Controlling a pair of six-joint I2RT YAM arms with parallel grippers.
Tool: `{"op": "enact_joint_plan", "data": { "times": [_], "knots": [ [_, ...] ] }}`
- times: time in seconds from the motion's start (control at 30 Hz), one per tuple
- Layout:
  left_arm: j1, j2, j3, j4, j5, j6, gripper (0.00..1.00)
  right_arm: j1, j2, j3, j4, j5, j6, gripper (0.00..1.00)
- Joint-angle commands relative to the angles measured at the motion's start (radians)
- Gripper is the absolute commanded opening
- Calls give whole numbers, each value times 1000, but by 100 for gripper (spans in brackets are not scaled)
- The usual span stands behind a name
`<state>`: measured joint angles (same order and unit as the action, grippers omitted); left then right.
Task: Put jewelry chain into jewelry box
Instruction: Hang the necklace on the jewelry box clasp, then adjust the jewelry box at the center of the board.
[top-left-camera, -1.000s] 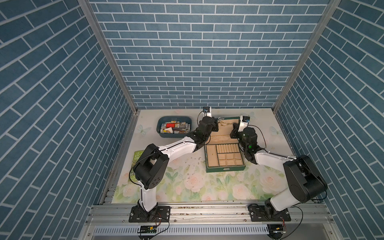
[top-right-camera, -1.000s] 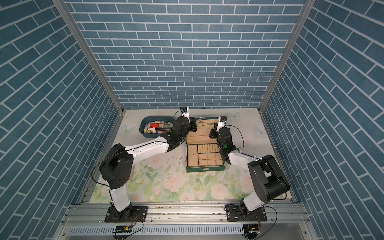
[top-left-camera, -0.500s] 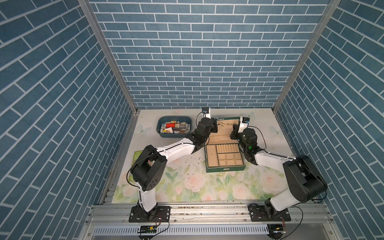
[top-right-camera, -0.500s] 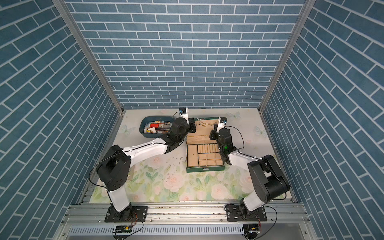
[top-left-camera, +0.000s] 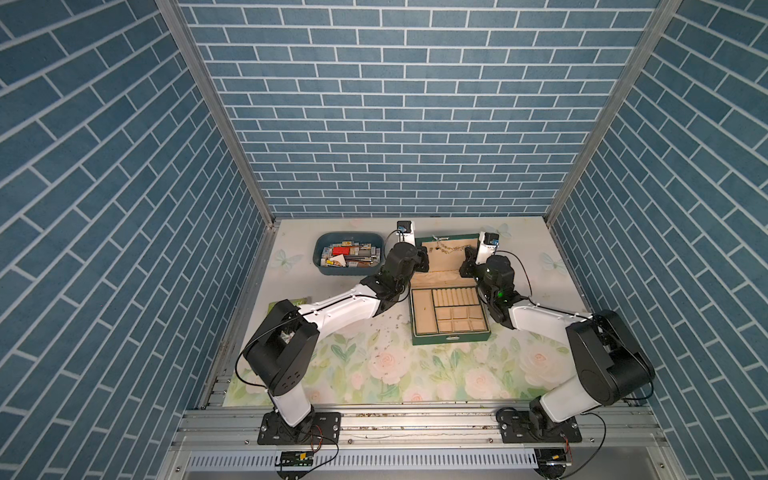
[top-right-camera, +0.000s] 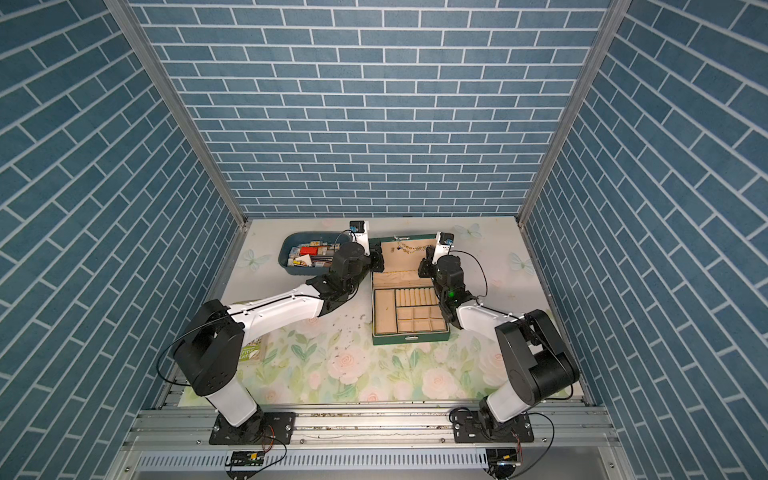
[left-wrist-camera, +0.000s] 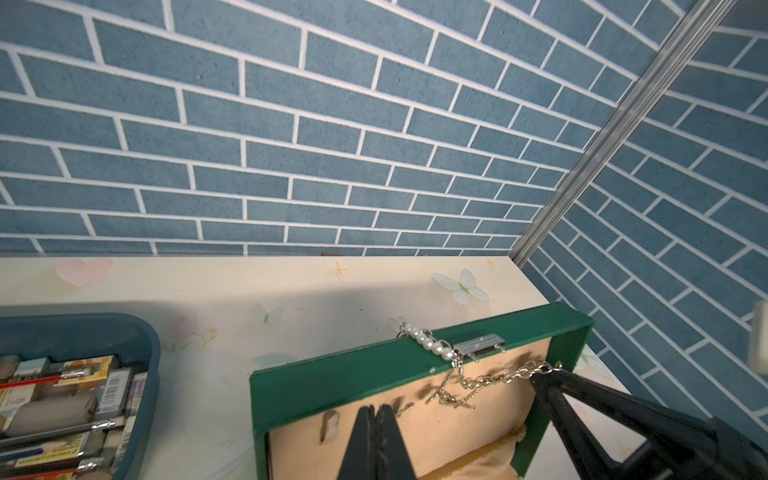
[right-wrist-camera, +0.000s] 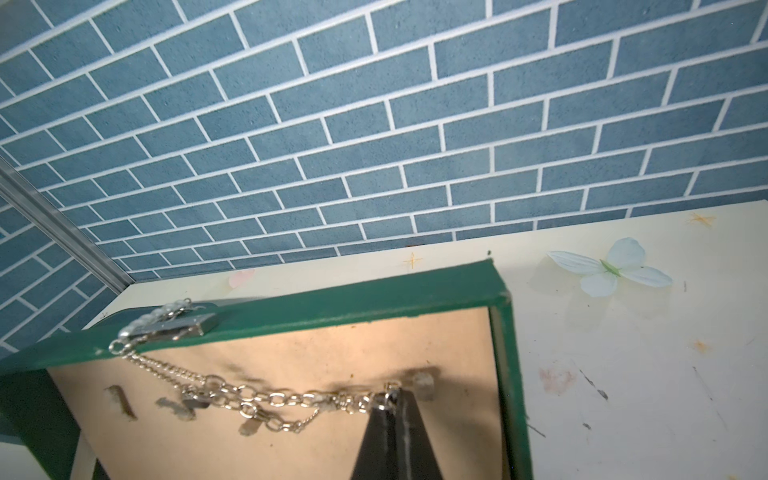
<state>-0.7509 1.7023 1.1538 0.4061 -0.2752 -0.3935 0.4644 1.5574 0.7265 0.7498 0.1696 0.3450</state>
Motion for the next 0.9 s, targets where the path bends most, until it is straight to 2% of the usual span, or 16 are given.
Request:
{"op": "enact_joint_plan", "data": {
  "times": [0.0,0.13,0.17,0.23,0.27,0.3,0.4,0.53,0.67,0.87],
  "knots": [
    [-3,-39,-3,27,-13,19,0,3,-10,24,24,-8,28,0],
    [1,-53,21,-15,-11,5,0,3,-12,13,26,-6,24,0],
    [5,-52,33,-35,3,-1,7,2,-13,9,28,-6,24,0],
    [21,-44,69,-74,51,-18,43,2,-13,3,29,-6,21,0],
    [32,-41,88,-90,79,-28,55,2,-14,1,30,-7,19,0],
    [45,-34,110,-108,110,-39,65,1,-16,0,29,-6,18,0],
    [111,13,219,-205,243,-84,81,1,-17,3,22,-8,11,0],
    [206,109,384,-350,431,-118,84,1,-21,5,7,-19,9,0],
    [274,268,602,-537,611,-107,84,2,-26,2,-4,-17,-2,0],
    [302,537,967,-800,835,-42,88,1,-29,11,-29,-25,-12,0]
  ]
}}
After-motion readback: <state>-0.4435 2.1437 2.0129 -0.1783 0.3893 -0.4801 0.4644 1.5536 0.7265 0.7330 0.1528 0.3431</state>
